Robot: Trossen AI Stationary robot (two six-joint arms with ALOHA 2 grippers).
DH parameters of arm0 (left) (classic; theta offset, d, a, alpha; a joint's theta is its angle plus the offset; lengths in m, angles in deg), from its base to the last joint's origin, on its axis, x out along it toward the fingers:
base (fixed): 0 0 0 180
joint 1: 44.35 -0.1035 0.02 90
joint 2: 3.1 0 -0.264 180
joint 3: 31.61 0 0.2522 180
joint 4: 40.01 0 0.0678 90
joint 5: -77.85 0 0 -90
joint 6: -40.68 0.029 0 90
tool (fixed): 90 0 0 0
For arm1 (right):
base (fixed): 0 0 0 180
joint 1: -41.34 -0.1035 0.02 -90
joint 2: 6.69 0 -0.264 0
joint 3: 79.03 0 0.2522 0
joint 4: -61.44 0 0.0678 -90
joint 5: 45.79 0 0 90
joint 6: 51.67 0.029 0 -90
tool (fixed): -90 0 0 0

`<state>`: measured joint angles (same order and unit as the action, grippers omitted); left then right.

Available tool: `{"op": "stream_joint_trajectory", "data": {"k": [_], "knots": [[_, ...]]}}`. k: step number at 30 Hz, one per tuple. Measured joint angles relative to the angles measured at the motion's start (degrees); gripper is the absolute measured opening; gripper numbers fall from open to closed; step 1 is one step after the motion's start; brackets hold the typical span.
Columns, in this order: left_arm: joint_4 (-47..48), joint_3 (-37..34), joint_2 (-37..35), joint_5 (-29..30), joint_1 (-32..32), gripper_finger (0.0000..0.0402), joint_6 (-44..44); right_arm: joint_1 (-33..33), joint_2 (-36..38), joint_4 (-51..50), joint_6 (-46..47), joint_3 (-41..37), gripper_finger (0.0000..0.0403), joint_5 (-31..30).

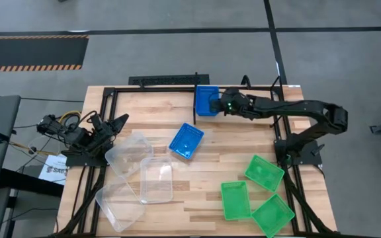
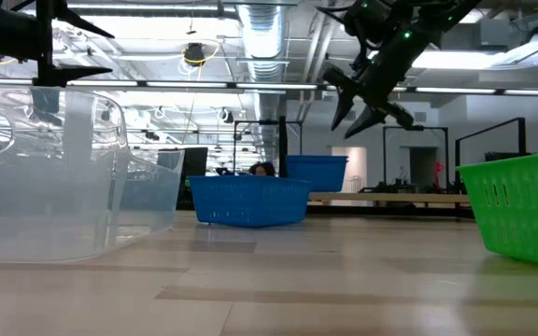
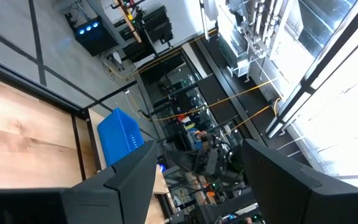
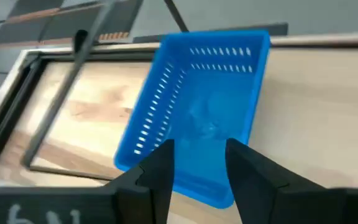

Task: Stack baskets on shelf by color
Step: Stack the blue bin on top of the blue bins on the shelf

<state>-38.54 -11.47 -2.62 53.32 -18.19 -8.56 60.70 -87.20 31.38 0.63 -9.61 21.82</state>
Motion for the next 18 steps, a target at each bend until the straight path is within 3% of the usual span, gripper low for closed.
{"op": "stream_joint_trajectory", "data": {"k": [4, 7, 10, 18], "knots": [[-0.01, 0.0, 0.0, -0.09, 0.01, 0.0224, 0.0, -1.24, 1.97, 0.64, -6.9, 0.0, 0.0162, 7.54], [0.0, 0.0, 0.0, -0.09, 0.01, 0.0224, 0.0, -3.74, 1.7, -0.23, -6.86, 0.0, 0.0158, 12.91], [0.0, 0.0, -0.02, -0.04, 0.02, 0.0224, 0.0, -6.8, -0.42, 0.19, -7.15, 0.01, 0.0152, 13.46], [0.0, 0.0, 0.0, 0.0, 0.0, 0.0224, 0.0, -13.28, -8.35, 5.54, -23.78, 0.0, 0.0146, 13.64]]}}
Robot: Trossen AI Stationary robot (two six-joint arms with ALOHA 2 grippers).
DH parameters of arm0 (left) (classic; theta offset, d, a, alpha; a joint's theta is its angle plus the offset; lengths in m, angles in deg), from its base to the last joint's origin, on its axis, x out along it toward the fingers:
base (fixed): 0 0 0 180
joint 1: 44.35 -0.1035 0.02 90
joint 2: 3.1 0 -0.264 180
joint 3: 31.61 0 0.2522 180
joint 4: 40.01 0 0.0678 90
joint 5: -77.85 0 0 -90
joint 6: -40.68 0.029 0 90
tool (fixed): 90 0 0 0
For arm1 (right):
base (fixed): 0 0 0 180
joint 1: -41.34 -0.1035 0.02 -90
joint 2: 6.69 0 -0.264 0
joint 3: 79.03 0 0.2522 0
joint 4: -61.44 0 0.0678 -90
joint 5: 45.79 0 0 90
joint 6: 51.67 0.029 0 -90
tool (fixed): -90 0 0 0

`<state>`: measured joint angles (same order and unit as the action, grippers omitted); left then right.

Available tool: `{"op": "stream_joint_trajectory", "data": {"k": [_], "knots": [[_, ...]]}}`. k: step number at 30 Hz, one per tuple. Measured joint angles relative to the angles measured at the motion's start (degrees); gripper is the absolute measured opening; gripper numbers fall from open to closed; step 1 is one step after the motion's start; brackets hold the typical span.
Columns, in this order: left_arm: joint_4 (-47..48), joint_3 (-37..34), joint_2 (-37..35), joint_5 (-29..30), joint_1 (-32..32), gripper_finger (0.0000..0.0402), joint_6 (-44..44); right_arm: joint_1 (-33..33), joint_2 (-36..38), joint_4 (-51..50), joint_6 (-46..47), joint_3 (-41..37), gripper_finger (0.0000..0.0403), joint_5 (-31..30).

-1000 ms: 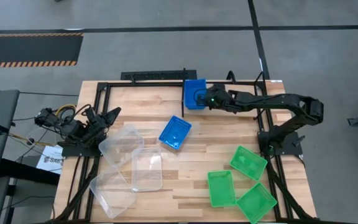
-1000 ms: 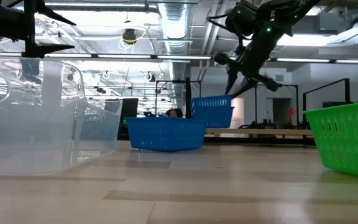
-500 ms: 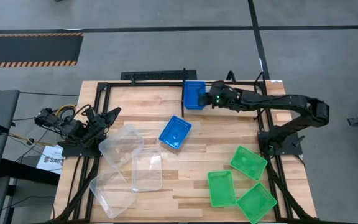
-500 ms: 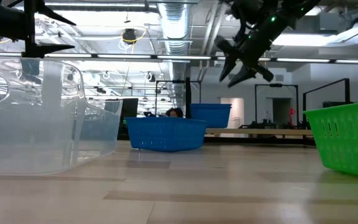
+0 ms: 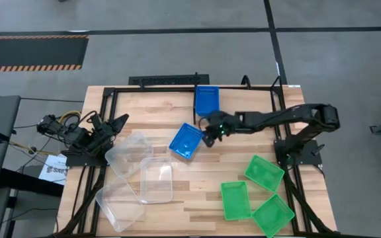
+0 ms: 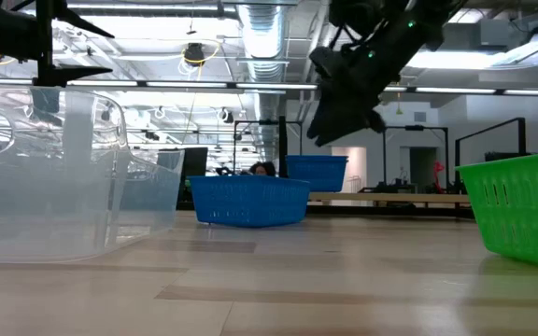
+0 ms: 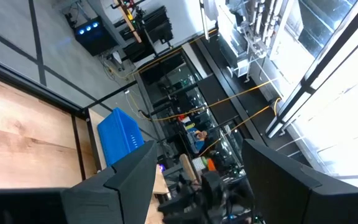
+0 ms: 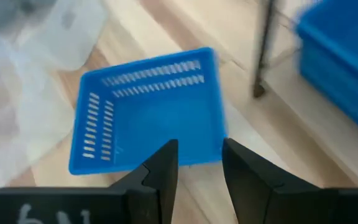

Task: Stack baskets on shelf by color
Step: Stack the blue bin on top of the blue bins on the shelf

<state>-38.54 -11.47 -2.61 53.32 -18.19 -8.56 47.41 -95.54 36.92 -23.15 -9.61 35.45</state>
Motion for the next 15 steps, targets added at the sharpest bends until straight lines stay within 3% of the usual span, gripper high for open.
{"op": "stream_joint_trajectory", "data": {"k": [5, 15], "knots": [[0.0, 0.0, -0.01, 0.15, 0.0, 0.0224, -0.04, -1.21, -3.51, 4.36, -3.1, 0.07, 0.015, -0.04], [1.76, 0.0, -0.02, 0.18, 0.0, 0.0224, -1.45, -1.0, -7.09, 2.12, 4.87, 2.97, 0.0136, -0.05]]}}
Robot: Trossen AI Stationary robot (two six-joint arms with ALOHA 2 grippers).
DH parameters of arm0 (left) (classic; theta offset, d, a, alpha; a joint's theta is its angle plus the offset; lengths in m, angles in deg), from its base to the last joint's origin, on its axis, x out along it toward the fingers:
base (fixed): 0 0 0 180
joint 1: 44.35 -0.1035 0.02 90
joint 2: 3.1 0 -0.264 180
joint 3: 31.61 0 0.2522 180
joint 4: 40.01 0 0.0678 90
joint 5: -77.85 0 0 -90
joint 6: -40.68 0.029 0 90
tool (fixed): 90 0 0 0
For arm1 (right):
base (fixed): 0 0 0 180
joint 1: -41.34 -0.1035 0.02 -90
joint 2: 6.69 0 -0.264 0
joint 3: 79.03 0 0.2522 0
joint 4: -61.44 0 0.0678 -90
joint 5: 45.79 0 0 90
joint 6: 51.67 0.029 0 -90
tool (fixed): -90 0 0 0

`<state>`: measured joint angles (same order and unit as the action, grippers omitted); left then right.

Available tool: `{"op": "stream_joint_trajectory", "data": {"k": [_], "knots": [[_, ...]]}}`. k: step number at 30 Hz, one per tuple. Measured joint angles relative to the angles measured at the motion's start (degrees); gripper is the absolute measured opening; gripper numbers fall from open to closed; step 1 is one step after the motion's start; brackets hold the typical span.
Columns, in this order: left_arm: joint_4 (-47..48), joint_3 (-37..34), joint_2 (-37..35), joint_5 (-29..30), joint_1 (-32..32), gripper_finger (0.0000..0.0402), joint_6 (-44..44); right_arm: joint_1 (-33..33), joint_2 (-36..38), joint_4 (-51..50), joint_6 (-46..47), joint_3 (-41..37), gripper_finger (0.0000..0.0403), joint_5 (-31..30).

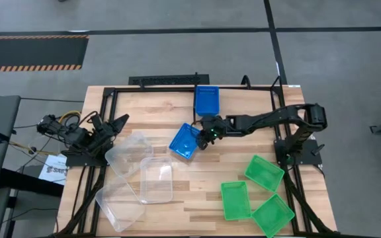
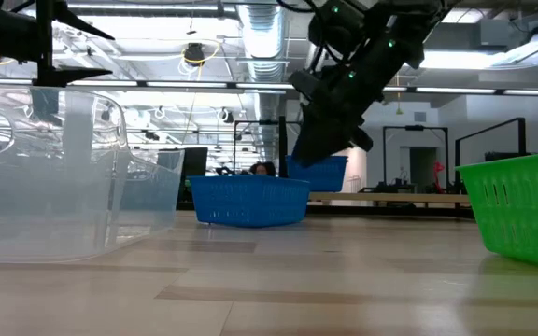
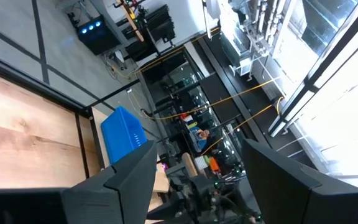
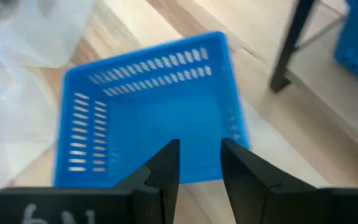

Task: Stack baskets on shelf by color
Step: Stack the blue bin on top of the blue bins on the shelf

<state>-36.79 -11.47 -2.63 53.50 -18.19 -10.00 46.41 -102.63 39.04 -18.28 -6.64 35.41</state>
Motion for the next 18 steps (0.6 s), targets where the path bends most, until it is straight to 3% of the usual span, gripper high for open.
{"op": "stream_joint_trajectory", "data": {"k": [18], "knots": [[2.47, 0.0, 0.02, 0.76, 0.0, 0.0224, -1.7, -1.06, 0.04, 1.18, 2.22, 2.29, 0.0133, -0.02]]}}
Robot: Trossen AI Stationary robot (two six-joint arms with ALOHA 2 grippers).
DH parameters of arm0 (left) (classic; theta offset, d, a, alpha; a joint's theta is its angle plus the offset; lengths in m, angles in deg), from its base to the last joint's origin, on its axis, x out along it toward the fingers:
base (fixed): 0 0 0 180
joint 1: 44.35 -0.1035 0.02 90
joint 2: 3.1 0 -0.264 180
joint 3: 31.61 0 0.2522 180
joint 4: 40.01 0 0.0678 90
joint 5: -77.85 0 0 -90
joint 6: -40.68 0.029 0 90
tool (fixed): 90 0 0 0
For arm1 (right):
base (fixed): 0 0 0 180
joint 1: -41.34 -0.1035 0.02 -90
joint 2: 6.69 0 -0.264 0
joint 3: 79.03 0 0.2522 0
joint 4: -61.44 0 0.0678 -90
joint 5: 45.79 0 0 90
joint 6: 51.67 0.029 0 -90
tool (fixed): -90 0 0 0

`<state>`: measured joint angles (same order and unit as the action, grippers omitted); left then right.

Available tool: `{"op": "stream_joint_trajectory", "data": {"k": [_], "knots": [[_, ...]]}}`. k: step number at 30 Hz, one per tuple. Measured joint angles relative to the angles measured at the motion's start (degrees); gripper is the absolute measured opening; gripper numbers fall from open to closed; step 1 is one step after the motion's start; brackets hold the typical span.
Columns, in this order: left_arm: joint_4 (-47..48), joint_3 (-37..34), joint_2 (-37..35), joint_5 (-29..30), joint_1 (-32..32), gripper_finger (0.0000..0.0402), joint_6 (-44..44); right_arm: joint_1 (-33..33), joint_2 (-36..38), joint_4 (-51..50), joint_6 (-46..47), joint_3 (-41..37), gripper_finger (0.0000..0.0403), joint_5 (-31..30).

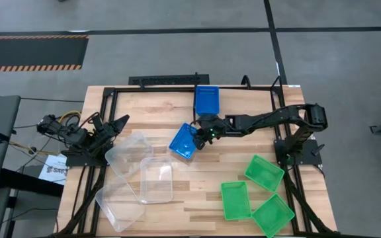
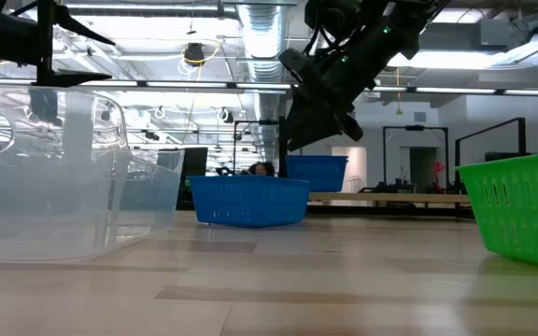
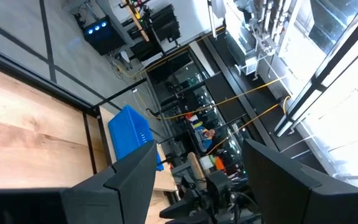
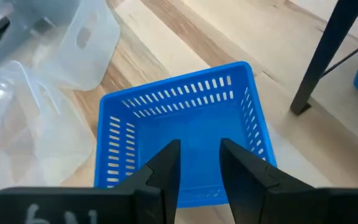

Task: Stack baskets on shelf by color
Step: Stack the blue bin on top of the blue bins on the shelf

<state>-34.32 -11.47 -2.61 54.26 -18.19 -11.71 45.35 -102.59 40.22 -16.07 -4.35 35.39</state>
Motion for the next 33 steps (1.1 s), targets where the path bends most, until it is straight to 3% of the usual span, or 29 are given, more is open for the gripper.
{"op": "stream_joint_trajectory", "data": {"k": [13, 20, 25, 33], "knots": [[0.11, 0.0, 0.0, 0.0, 0.0, 0.0224, -0.89, -1.25, 0.0, -0.39, 7.89, 0.0, 0.0119, 4.17], [0.08, 0.0, 0.0, -0.47, 0.0, 0.0224, -2.14, -1.59, 0.02, -6.88, 31.48, 0.0, 0.0117, 4.34], [0.08, 0.0, 0.0, -1.92, 0.0, 0.0224, -2.16, -3.06, 0.02, -8.8, 42.82, 0.0, 0.0117, 0.32], [0.08, 0.0, 0.0, -3.13, 0.0, 0.0224, -1.75, -3.61, 0.02, -8.94, 46.35, 0.0, 0.0134, -5.93]]}}
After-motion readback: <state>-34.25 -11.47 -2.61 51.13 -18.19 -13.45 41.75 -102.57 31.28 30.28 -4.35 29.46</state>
